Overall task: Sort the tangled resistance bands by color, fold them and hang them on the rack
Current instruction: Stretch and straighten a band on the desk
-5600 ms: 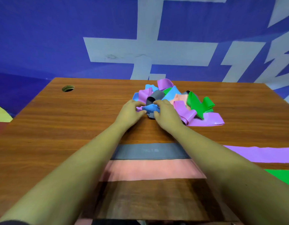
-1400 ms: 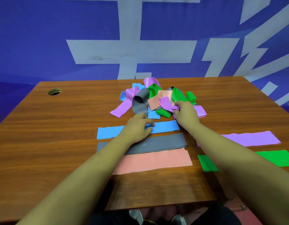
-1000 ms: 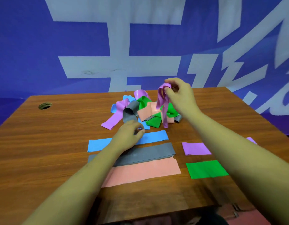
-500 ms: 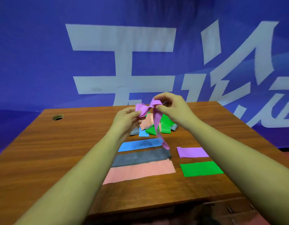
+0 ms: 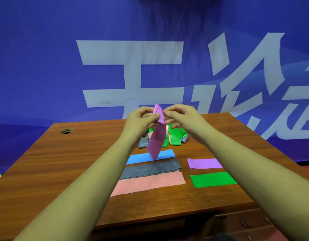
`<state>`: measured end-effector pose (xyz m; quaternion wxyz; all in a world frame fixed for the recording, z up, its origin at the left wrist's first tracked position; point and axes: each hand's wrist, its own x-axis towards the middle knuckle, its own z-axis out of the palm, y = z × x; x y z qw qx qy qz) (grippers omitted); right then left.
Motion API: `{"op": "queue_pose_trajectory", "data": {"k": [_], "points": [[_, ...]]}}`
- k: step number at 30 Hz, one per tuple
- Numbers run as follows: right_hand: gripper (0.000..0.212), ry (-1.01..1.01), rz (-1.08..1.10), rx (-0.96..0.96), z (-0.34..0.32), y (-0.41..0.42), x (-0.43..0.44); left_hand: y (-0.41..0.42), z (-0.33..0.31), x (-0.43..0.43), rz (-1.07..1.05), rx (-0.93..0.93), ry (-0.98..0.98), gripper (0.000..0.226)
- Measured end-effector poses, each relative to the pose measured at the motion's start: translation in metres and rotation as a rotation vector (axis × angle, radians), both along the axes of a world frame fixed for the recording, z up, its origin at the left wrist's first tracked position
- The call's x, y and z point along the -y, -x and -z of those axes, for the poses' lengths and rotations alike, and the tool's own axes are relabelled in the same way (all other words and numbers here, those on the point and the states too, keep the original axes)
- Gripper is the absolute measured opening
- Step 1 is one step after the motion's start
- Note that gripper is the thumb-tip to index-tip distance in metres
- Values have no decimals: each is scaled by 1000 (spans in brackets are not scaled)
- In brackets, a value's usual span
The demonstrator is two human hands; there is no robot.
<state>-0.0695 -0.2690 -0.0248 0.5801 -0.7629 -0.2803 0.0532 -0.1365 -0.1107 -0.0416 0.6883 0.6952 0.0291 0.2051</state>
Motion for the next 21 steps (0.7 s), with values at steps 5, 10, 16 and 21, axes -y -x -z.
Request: {"op": "queue_pose_trajectory", "data": {"k": [5, 10, 16, 21], "points": [[32, -39, 23, -69, -9, 9, 1, 2, 3, 2, 99, 1, -157, 30], [21, -19, 104, -45, -10, 10, 1, 4, 1, 7, 52, 42, -324, 30], [16, 7, -48, -63, -26, 10, 9, -1, 10, 2, -29, -2, -352, 46], [11, 74, -15, 31, -32, 4, 18, 2, 25, 10, 285, -91, -192, 35]]}}
